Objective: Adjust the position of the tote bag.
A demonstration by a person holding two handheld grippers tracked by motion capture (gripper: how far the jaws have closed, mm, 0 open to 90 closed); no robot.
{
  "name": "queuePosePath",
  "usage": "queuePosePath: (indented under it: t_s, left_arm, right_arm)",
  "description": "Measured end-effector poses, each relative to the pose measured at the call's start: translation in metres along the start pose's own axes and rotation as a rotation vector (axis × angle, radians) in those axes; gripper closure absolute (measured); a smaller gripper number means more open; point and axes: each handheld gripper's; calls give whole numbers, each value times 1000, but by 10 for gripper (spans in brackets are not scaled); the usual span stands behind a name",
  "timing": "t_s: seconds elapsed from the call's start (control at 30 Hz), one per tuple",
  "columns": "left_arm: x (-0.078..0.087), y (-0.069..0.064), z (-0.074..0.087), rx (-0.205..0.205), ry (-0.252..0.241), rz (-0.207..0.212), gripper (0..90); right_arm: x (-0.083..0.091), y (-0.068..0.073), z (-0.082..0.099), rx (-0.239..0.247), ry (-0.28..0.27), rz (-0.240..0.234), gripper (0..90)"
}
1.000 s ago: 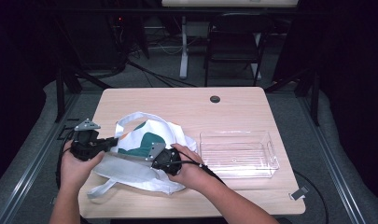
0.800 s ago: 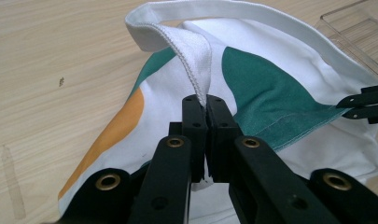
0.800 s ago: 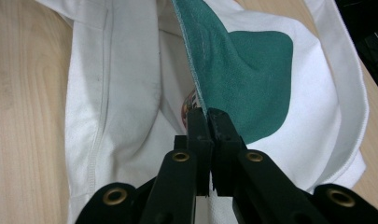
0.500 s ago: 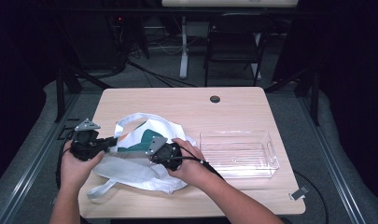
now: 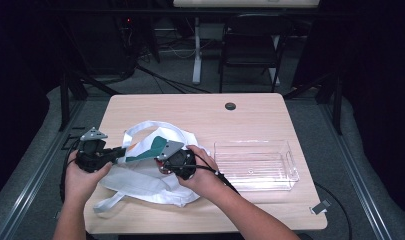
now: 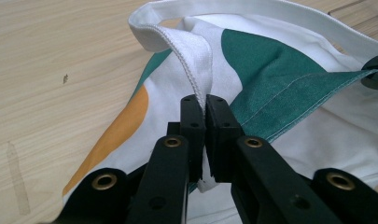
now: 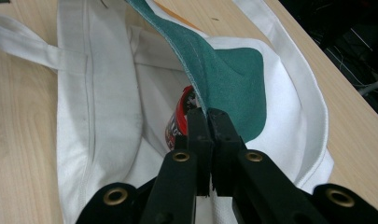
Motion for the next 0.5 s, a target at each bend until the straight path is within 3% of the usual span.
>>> queuePosePath:
  t_s: [0.27, 0.5]
  left_arm:
    - [4, 3, 0, 14, -26, -8, 720]
    - [12, 6, 1, 18, -63, -1, 667]
  right_arm:
    - [3, -4, -5, -4, -16, 10, 889]
    - [5, -7, -10, 2, -16, 24, 888]
Point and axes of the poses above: each handheld gripper's, and its own axes: x roughly backward along the jaws, z roughly out of its underside, y roughly to its left, and after that the axes turned 5 degrees about -x, right-handed
